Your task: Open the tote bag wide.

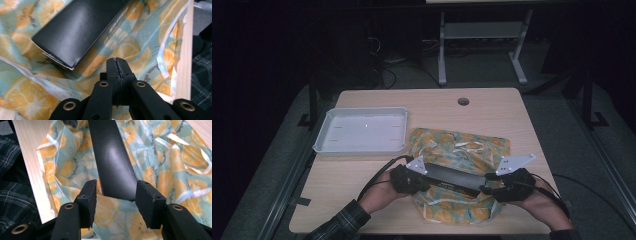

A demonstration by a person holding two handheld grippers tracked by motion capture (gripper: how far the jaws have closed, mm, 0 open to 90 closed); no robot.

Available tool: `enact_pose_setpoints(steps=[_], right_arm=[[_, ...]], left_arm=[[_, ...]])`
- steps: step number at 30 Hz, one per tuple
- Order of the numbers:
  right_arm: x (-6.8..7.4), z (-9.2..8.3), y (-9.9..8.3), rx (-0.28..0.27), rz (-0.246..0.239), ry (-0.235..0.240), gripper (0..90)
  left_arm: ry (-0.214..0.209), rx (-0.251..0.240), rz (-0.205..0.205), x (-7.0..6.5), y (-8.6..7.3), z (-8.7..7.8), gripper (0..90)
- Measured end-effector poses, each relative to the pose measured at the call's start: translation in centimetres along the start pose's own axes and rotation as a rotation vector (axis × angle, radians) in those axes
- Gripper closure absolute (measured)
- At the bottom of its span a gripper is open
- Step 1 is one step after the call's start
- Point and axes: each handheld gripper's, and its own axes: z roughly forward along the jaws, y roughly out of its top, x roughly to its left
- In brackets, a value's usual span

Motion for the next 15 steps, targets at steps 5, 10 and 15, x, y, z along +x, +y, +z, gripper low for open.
enact_pose_setpoints(steps=[5, 10, 15], right_arm=[[-0.3, 0.5, 1.1, -0.006, -0.016, 0.001, 49.8], [-0.8, 1.4, 2.6, -0.002, -0.038, 0.009, 49.7], [-0.9, 2.6, 3.2, 0.044, -0.078, 0.03, 47.9]], left_arm=[[-0.004, 0.009, 0.011, -0.3, 0.1, 0.5, 89.3], [-0.003, 0.02, 0.011, -0.2, 0.0, 0.5, 89.2], [-0.001, 0.019, 0.007, 0.0, -0.1, 0.5, 89.2]])
